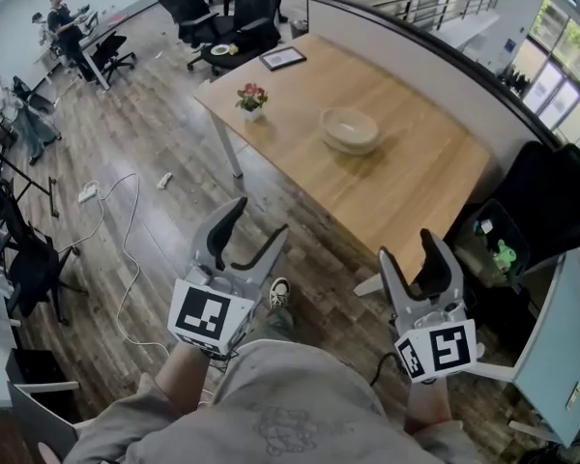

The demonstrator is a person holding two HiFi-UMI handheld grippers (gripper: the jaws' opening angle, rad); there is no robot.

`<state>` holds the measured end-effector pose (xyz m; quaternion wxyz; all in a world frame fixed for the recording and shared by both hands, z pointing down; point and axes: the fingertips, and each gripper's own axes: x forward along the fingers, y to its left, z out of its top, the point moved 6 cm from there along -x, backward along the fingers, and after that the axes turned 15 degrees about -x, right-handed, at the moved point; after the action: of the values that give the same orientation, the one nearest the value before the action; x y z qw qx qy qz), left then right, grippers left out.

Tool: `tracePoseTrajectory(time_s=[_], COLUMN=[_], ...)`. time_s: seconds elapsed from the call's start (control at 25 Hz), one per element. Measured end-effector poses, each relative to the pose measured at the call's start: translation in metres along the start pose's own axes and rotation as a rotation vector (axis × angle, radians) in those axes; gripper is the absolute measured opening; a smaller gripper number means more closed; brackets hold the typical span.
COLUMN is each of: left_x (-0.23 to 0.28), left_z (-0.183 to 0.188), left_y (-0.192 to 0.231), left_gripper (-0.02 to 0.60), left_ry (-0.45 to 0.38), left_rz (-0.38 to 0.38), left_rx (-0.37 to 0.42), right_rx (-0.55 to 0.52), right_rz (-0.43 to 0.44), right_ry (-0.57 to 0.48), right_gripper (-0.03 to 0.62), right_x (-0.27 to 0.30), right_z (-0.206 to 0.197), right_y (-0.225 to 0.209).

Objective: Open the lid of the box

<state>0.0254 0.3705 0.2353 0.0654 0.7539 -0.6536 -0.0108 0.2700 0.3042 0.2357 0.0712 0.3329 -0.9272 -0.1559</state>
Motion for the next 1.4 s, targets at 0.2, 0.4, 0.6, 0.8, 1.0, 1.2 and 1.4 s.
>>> tracePoseTrajectory(time_s=[0.2,0.4,0.6,0.8,1.0,1.2,1.4], left_x=[0.051,0.103,0.153,0.194,0.226,0.259,0.293], left_z=[0.013,0.029,0.041,0.041,0.038,0.03,0.024], left_y=[0.058,0.12,0.175,0.216,0.237,0.242,0.253], left_gripper=[0.275,0.275,0.275,0.275,0.258,0.258,0.259], left_ry=[0.043,0.047,0.05,0.074,0.079,0.11,0.129], left_rz=[-0.034,-0.09,-0.134,-0.169,-0.195,-0.222,-0.24], left_rx=[-0.017,-0.001,0.007,0.007,-0.001,-0.015,0.006], right_rx=[0.007,0.018,0.006,0.012,0.027,0.04,0.044], right_rz=[-0.018,-0.047,-0.079,-0.105,-0.108,-0.122,-0.13], right_ry=[0.05,0.086,0.109,0.141,0.179,0.213,0.227], right_gripper=[0.268,0.268,0.268,0.268,0.268,0.268,0.268], right_x=[0.074,0.152,0.223,0.273,0.299,0.313,0.335], right_z=[-0.001,0.001,0.003,-0.004,-0.015,-0.033,-0.045], right_y=[-0.011,-0.019,-0.032,-0.04,-0.045,-0.06,-0.078])
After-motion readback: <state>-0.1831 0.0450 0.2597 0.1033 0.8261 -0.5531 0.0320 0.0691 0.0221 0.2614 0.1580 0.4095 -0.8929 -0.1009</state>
